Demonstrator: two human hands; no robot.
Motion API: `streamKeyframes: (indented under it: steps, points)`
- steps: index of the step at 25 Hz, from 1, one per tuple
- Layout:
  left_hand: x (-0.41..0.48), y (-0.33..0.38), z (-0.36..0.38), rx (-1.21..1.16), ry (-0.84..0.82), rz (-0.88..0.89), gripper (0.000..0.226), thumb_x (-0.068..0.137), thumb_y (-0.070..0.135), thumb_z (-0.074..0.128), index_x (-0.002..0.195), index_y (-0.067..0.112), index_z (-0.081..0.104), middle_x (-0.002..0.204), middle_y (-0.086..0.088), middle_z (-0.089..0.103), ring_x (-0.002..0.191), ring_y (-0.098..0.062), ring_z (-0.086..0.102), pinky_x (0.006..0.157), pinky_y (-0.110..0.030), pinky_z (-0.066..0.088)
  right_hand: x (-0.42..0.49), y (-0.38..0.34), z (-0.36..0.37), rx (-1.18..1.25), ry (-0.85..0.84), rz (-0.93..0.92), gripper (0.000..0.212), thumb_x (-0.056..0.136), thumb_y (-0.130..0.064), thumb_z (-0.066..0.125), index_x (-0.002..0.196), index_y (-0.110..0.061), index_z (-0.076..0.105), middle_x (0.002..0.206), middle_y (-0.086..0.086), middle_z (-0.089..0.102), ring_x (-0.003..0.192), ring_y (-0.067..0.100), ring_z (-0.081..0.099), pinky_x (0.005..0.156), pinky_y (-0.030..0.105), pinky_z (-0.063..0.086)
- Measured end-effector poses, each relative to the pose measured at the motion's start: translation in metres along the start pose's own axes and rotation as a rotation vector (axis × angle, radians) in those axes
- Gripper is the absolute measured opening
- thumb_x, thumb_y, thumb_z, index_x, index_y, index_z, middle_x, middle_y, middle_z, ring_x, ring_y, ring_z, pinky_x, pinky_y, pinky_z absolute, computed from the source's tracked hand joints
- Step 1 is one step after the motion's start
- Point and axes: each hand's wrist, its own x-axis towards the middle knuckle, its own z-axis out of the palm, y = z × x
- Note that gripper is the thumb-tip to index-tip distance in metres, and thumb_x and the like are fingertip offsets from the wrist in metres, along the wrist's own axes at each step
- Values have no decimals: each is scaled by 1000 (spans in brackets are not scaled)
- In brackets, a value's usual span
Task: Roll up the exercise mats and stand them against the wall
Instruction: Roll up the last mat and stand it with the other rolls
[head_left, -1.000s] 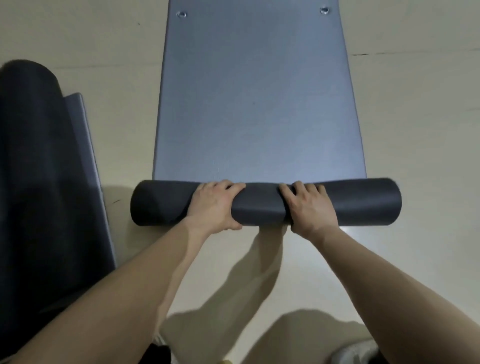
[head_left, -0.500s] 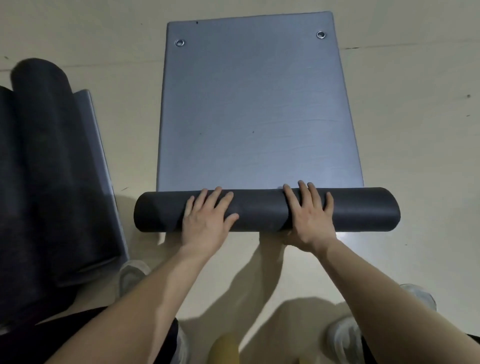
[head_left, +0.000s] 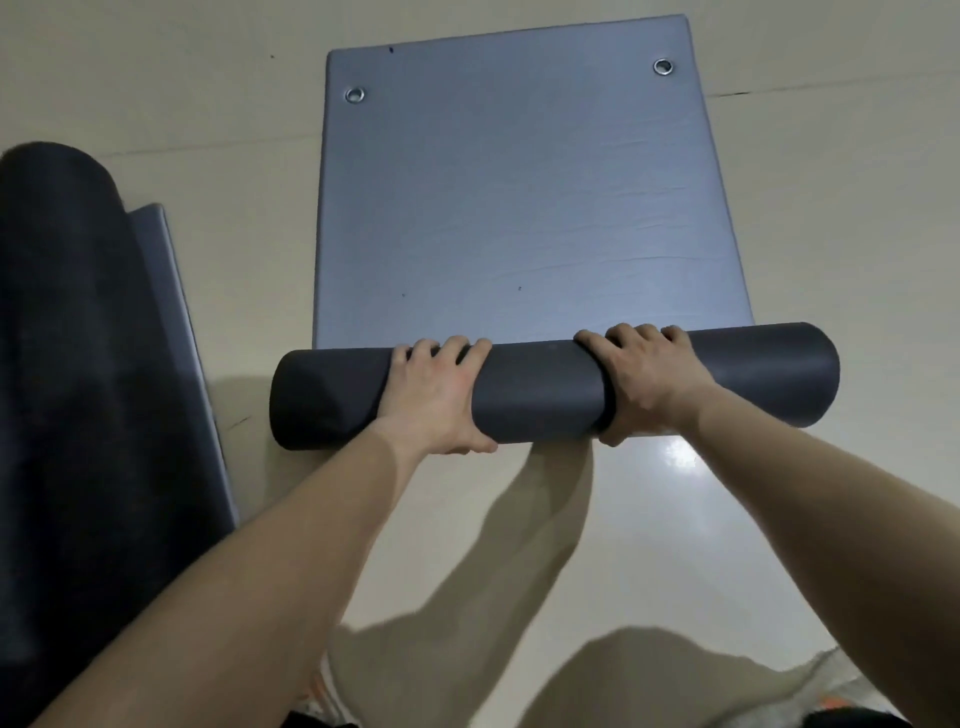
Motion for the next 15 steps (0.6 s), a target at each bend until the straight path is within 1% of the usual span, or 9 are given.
streamKeyframes:
  steps: [3,5,7,9,11,12,13,14,15]
  points:
    - [-25,8,-12,-31,-149,32,117,46,80,72,143,29,31,131,2,53,109,-30,56,95,-48,46,-33,-17,-2,34,-147,-23,117,51,-67,83,148,-41,22,132,0,52,121,29,52,107,52,39]
    - [-65,24,5,-23,-252,106,116,45,80,75,141,29,35,125,3,55,105,-29,58,88,-47,50,-72,-31,16,72,-209,-32,119,54,-64,82,152,-38,19,141,1,48,131,28,48,117,57,30]
    - [-78,32,9,-55,-326,121,117,44,79,78,142,29,37,125,4,56,107,-27,59,87,-45,51,-115,-48,43,57,-122,14,125,61,-60,82,160,-27,13,157,7,35,147,31,32,122,64,17]
    - [-72,27,-4,-186,-409,78,116,45,76,82,142,30,41,126,5,59,110,-26,59,90,-44,51,-148,-65,61,-4,-41,79,138,63,-62,85,164,-14,4,168,17,15,156,38,12,121,68,14]
    - [-76,28,-8,-259,-361,45,109,51,71,84,143,32,42,133,7,58,119,-24,57,99,-47,46,-150,-70,65,-21,-81,90,146,65,-69,83,164,-12,-9,170,19,0,157,41,0,119,70,9]
    - [-86,30,-6,-276,-270,5,103,59,68,82,146,34,40,142,8,54,129,-23,51,108,-50,39,-138,-66,57,0,-112,70,144,68,-71,80,163,-14,-13,170,17,-3,158,39,-3,120,70,7]
    - [-98,35,-1,-285,-150,-44,97,70,66,77,151,35,35,152,9,46,141,-23,41,117,-52,28,-120,-58,50,50,-96,56,141,69,-72,79,163,-17,-11,170,15,0,158,36,-2,121,69,7]
    - [-113,41,6,-254,-58,-73,95,79,66,70,156,34,26,163,8,32,151,-25,27,123,-53,16,-100,-49,38,107,-90,39,137,68,-73,79,163,-21,-5,169,12,6,158,33,1,122,68,8]
    - [-125,47,12,-192,-21,-81,101,82,69,65,160,32,13,170,4,15,156,-28,11,124,-54,6,-82,-40,23,143,-110,20,135,66,-73,80,163,-26,0,169,10,10,157,32,3,122,67,8]
